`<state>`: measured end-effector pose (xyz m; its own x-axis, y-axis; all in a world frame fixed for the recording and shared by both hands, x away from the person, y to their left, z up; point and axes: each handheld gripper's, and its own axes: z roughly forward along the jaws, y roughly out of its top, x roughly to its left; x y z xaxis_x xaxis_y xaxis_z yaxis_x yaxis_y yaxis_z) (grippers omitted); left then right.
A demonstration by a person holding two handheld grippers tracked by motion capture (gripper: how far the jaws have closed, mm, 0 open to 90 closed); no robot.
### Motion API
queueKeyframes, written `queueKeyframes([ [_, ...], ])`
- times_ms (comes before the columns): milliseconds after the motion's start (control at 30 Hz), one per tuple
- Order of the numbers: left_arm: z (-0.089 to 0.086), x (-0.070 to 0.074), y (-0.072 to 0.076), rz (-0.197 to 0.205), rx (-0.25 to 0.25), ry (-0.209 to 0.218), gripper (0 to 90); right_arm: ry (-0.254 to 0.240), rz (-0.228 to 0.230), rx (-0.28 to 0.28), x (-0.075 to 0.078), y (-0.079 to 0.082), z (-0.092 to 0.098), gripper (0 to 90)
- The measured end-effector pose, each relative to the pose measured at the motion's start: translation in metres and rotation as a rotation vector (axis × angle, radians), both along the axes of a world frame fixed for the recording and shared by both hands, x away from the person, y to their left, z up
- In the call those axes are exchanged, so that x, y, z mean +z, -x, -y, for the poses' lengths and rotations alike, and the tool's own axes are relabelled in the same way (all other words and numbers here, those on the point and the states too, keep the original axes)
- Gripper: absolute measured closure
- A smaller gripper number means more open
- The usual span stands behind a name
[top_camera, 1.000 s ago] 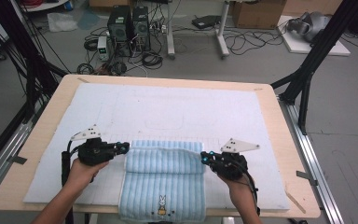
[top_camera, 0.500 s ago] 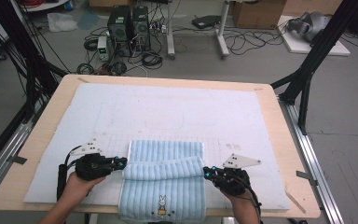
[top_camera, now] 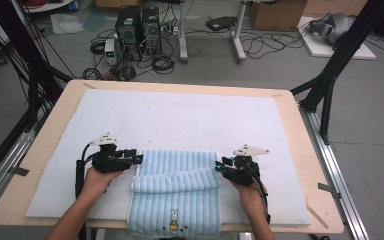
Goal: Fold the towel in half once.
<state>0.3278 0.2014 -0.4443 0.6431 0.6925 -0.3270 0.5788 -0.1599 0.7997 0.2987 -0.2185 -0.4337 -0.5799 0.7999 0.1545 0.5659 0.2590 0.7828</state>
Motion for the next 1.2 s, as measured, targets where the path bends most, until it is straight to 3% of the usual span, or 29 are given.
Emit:
queueKeyframes([
  [133, 0.008, -0.006, -0.004, -0.002, -0.009, -0.065, 64.1, 0.025, -0.038, -0.001, -0.009, -0.009, -0.004, 66.5],
  [233, 0.011, -0.008, -0.006, 0.015, -0.030, -0.096, 78.2, 0.019, -0.053, 0.029, -0.012, -0.011, -0.008, 83.4],
  [267, 0.012, -0.008, -0.005, 0.025, -0.032, -0.101, 85.2, 0.032, -0.035, 0.043, -0.011, -0.010, -0.009, 86.6],
  [400, 0.010, -0.004, -0.006, 0.051, -0.014, -0.076, 86.4, 0.032, -0.003, 0.046, -0.007, -0.009, -0.010, 87.5],
  [433, 0.008, -0.001, -0.009, 0.059, 0.010, -0.041, 86.4, 0.025, 0.007, 0.033, -0.006, -0.010, -0.009, 87.5],
  [600, 0.010, -0.003, -0.016, 0.047, 0.049, -0.035, 86.6, 0.025, 0.021, -0.012, -0.004, -0.019, -0.009, 87.6],
  [667, 0.012, -0.008, -0.019, 0.024, 0.062, -0.048, 86.3, 0.020, 0.010, -0.033, -0.006, -0.022, -0.009, 87.5],
  [700, 0.012, -0.008, -0.020, 0.019, 0.068, -0.055, 84.6, 0.026, 0.006, -0.035, -0.007, -0.024, -0.010, 87.5],
  [733, 0.012, -0.008, -0.020, 0.021, 0.084, -0.060, 77.1, 0.040, 0.002, -0.036, -0.008, -0.024, -0.011, 87.0],
  [800, 0.010, -0.007, -0.019, 0.021, 0.096, -0.067, 56.9, 0.049, -0.014, -0.033, -0.010, -0.023, -0.012, 78.1],
  [867, 0.008, -0.007, -0.019, -0.001, 0.083, -0.071, 50.1, 0.037, -0.012, -0.053, -0.008, -0.023, -0.010, 64.8],
  [933, 0.009, -0.008, -0.018, -0.024, 0.047, -0.077, 48.4, 0.012, -0.043, -0.061, -0.011, -0.025, -0.008, 54.9],
  [1000, 0.013, -0.008, -0.015, -0.002, 0.041, -0.098, 47.0, 0.016, -0.076, -0.056, -0.015, -0.026, -0.009, 53.1],
  [1067, 0.014, -0.008, -0.014, 0.012, 0.038, -0.118, 53.7, 0.049, -0.057, -0.048, -0.014, -0.025, -0.012, 54.1],
  [1100, 0.018, -0.008, -0.012, 0.033, 0.042, -0.153, 58.1, 0.082, -0.043, -0.040, -0.014, -0.024, -0.014, 56.6],
  [1133, 0.019, -0.008, -0.011, 0.033, 0.017, -0.151, 65.6, 0.108, -0.028, -0.023, -0.013, -0.023, -0.017, 63.9],
  [1200, 0.020, -0.008, -0.011, 0.035, -0.002, -0.157, 82.0, 0.110, -0.026, 0.019, -0.013, -0.022, -0.020, 79.1],
])
